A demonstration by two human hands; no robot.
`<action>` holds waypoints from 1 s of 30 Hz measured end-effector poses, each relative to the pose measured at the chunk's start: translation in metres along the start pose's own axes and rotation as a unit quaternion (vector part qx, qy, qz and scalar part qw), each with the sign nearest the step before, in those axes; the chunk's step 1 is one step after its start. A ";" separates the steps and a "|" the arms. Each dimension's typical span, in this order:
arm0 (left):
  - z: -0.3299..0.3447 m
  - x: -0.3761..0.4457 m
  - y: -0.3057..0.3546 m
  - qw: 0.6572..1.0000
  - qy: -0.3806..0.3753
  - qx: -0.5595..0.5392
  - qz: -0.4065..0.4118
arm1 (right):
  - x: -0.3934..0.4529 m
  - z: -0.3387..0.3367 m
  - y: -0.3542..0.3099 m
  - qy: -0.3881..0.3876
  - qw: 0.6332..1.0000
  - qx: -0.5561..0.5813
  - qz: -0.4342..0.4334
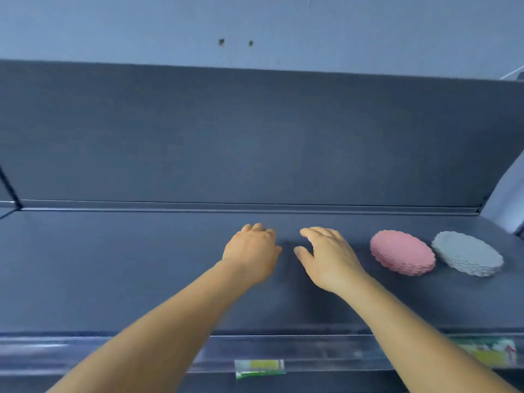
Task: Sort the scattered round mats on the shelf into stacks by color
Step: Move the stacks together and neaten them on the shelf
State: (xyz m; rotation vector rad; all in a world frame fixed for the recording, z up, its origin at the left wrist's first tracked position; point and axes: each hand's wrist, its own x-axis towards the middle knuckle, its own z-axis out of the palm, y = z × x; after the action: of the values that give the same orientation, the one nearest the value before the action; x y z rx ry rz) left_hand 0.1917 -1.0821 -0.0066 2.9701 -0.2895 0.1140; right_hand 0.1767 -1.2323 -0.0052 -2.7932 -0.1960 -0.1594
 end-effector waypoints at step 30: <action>-0.119 -0.323 -0.473 0.946 0.118 0.010 -0.301 | -0.053 0.167 -0.558 -0.128 0.936 0.068 -0.320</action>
State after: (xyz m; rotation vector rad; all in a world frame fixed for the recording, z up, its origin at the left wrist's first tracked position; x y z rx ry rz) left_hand -0.0376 -0.5443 0.0122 2.8704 0.6452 0.3896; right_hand 0.0530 -0.6608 0.0104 -2.5005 -1.1307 0.0667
